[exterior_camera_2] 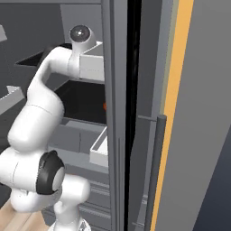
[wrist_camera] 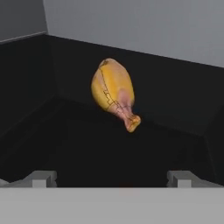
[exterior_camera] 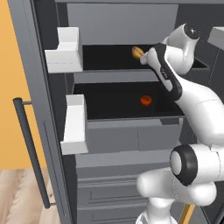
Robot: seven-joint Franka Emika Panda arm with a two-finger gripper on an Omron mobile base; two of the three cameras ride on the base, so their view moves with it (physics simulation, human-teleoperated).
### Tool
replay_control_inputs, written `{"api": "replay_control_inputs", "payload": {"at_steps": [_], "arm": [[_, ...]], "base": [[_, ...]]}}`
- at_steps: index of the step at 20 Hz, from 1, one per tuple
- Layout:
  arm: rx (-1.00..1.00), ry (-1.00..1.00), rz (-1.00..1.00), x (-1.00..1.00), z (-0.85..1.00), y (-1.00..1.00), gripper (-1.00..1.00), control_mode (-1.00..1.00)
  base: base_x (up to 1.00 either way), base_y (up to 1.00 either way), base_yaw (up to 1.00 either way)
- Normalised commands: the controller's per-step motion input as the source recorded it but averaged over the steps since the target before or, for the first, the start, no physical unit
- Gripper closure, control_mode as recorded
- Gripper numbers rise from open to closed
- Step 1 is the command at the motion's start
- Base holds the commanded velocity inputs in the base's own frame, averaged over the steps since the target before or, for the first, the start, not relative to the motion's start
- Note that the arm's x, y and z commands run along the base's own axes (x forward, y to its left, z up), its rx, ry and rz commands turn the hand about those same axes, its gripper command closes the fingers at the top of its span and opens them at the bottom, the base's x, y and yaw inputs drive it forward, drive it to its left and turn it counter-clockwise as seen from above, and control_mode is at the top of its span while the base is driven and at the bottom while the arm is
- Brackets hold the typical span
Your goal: Take the cheese, chicken drumstick, and tomato from the fridge and place them on the plate on the dining counter to create an appetizer plate.
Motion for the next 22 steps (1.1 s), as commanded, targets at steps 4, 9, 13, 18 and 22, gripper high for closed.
{"api": "replay_control_inputs", "payload": {"at_steps": [4, 9, 13, 18, 22], "arm": [[0.0, 0.04, 0.07, 0.73, -0.06, 0.0, -1.0, -1.0], [0.0, 0.04, 0.06, 0.72, -0.12, 0.0, -1.0, -1.0], [0.0, 0.02, 0.05, 0.74, -0.08, 0.0, -1.0, -1.0], [0.0, 0.02, 0.03, 0.77, -0.15, 0.0, -1.0, -1.0], [0.0, 0.06, 0.02, 0.57, -0.33, 0.03, 1.0, -1.0]], "base": [[0.0, 0.0, 0.0], [0.0, 0.0, 0.0], [0.0, 0.0, 0.0], [0.0, 0.0, 0.0], [0.0, 0.0, 0.0]]}}
